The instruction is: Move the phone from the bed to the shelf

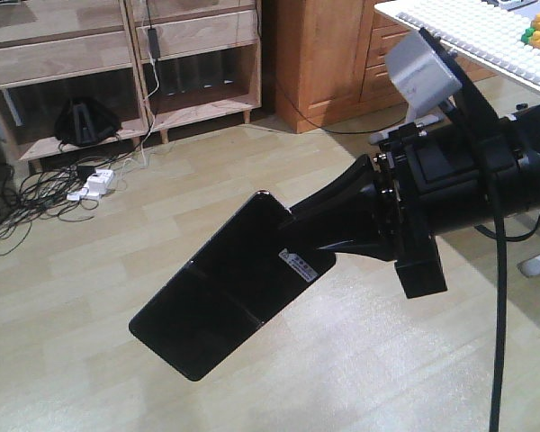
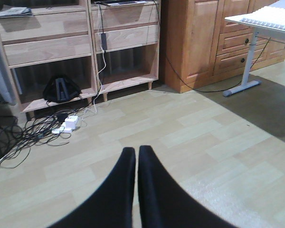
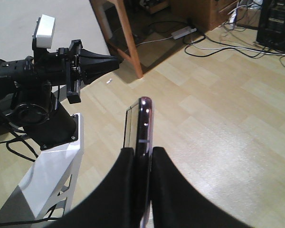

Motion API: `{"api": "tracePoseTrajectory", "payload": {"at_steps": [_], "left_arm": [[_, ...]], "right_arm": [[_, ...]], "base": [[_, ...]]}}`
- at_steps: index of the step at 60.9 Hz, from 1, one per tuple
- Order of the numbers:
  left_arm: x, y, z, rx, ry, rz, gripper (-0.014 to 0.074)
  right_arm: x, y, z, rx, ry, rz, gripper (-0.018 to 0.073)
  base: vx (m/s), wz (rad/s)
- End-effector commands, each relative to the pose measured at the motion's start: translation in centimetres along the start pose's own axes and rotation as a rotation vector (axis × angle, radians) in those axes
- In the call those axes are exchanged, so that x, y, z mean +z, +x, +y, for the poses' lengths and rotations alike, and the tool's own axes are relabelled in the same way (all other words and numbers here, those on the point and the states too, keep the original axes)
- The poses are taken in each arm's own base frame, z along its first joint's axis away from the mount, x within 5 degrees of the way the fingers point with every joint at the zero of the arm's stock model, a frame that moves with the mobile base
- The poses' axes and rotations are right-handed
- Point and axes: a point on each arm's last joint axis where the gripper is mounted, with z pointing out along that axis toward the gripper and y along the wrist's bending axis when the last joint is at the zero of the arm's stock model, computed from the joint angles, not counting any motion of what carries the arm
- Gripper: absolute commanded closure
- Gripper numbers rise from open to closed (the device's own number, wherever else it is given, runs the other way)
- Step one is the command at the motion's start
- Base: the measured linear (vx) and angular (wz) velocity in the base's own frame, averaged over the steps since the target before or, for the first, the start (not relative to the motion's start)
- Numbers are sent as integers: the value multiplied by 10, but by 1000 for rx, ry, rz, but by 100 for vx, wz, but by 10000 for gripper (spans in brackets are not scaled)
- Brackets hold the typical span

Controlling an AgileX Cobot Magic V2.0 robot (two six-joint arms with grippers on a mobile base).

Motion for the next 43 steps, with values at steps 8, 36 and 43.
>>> {"api": "tracePoseTrajectory", "payload": {"at_steps": [8, 36, 43], "left_arm": [[0, -6, 0, -12, -3, -77, 596], [0, -6, 0, -12, -3, -77, 596], [0, -6, 0, -12, -3, -77, 596]], "right_arm": [[-9, -14, 18, -23, -77, -80, 561], [-9, -14, 18, -23, -77, -80, 561], [-9, -14, 18, -23, -77, -80, 561]], "base": [[37, -9], [37, -6], [36, -7]]}}
